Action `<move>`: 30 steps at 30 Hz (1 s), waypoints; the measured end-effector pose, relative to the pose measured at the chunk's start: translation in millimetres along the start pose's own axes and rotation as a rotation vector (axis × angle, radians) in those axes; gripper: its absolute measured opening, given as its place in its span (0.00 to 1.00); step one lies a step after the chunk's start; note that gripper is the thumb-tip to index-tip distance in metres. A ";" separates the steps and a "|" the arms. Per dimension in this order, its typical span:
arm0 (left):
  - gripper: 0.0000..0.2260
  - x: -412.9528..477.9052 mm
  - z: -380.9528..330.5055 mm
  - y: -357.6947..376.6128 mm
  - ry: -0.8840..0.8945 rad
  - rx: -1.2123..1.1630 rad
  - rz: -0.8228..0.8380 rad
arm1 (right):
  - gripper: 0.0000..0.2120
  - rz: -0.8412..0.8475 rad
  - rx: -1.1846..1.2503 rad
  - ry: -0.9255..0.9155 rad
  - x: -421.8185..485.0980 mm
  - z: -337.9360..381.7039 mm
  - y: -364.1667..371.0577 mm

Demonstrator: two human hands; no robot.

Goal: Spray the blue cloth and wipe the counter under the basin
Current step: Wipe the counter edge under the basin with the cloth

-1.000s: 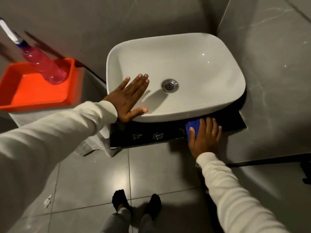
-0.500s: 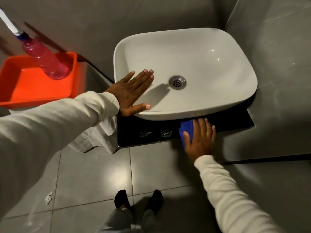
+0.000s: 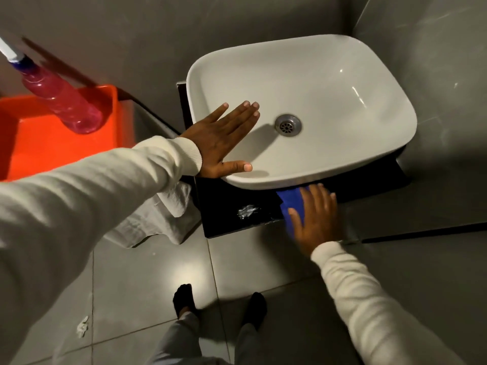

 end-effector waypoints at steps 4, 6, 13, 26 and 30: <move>0.43 1.6 10.8 0.0 0.095 -0.043 -0.041 | 0.24 -0.091 0.100 0.477 8.9 7.6 -10.2; 0.43 3.6 17.2 0.0 0.131 -0.050 -0.050 | 0.25 -0.151 0.179 0.627 -5.4 47.7 -8.8; 0.43 5.4 44.0 1.0 0.190 -0.021 -0.071 | 0.29 0.015 0.070 0.242 -43.5 89.6 9.1; 0.43 13.6 70.6 4.3 0.200 -0.021 -0.068 | 0.27 -0.046 0.183 0.360 -69.2 159.1 23.5; 0.43 13.7 73.2 5.1 0.177 -0.003 -0.082 | 0.28 -0.097 0.104 0.339 -46.6 112.4 10.9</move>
Point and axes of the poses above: each hand's wrist, its own x-axis towards the middle knuckle, its own y-axis out of the palm, z = x × y, the point moved 6 cm from there along x, towards the middle knuckle, and after that the axes turned 8 degrees about y, right-handed, at the moved point
